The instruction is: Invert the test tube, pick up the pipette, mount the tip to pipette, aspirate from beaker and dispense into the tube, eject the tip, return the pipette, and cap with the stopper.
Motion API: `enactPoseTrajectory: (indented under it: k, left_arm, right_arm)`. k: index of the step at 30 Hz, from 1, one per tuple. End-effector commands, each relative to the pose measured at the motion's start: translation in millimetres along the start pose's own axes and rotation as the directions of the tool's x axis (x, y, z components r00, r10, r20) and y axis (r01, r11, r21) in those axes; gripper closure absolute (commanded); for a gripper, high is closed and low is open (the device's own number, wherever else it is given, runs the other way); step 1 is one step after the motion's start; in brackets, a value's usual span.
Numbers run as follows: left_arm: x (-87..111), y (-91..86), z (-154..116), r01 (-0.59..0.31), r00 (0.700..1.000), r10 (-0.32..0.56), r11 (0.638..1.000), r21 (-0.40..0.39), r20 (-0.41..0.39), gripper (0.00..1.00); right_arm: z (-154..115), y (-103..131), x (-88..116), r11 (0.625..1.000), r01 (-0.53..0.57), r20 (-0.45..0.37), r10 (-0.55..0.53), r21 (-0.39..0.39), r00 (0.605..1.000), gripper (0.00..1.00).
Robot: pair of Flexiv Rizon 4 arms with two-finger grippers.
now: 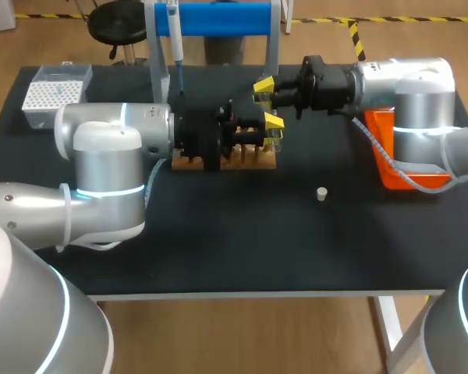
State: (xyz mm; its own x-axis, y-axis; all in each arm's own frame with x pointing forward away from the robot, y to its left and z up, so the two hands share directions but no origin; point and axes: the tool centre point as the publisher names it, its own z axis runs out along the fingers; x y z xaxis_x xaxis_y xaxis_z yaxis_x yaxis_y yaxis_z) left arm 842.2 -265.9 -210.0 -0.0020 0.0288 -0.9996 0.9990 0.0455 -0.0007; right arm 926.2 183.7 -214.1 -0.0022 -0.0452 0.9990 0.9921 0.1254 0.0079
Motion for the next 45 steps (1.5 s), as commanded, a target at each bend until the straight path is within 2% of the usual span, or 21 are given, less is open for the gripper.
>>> enactPoseTrajectory:
  k: [1, 20, 25, 36, 40, 45]
  left_arm:
    - [-1.6, 0.9, 0, 0.000, 1.000, 0.000, 1.000, 0.001, -0.003, 1.00]
    - [-1.6, 0.9, 0, 0.000, 1.000, 0.000, 1.000, 0.001, -0.003, 1.00]
    - [-1.6, 0.9, 0, 0.000, 1.000, 0.000, 1.000, 0.001, -0.003, 1.00]
    - [-1.6, 0.9, 0, 0.000, 1.000, 0.000, 1.000, 0.001, -0.003, 1.00]
    - [-1.6, 0.9, 0, 0.000, 1.000, 0.000, 1.000, 0.001, -0.003, 1.00]
    - [-1.6, 0.9, 0, 0.000, 1.000, 0.000, 1.000, 0.001, -0.003, 1.00]
  right_arm:
    - [0, -1, 0, 1.000, 0.001, 0.002, -0.001, -0.002, 1.000, 0.00]
    - [0, -1, 0, 1.000, 0.001, 0.002, -0.001, -0.002, 1.000, 0.00]
    - [-15, -7, 9, 0.992, 0.123, 0.031, -0.122, -0.031, 0.992, 0.00]
    - [-47, -22, 22, 0.955, 0.296, 0.058, -0.294, -0.015, 0.954, 0.00]
    - [-58, -26, 18, 0.929, 0.369, 0.089, -0.366, -0.018, 0.926, 0.00]
    - [-72, -31, 14, 0.871, 0.491, 0.139, -0.482, -0.031, 0.865, 0.00]
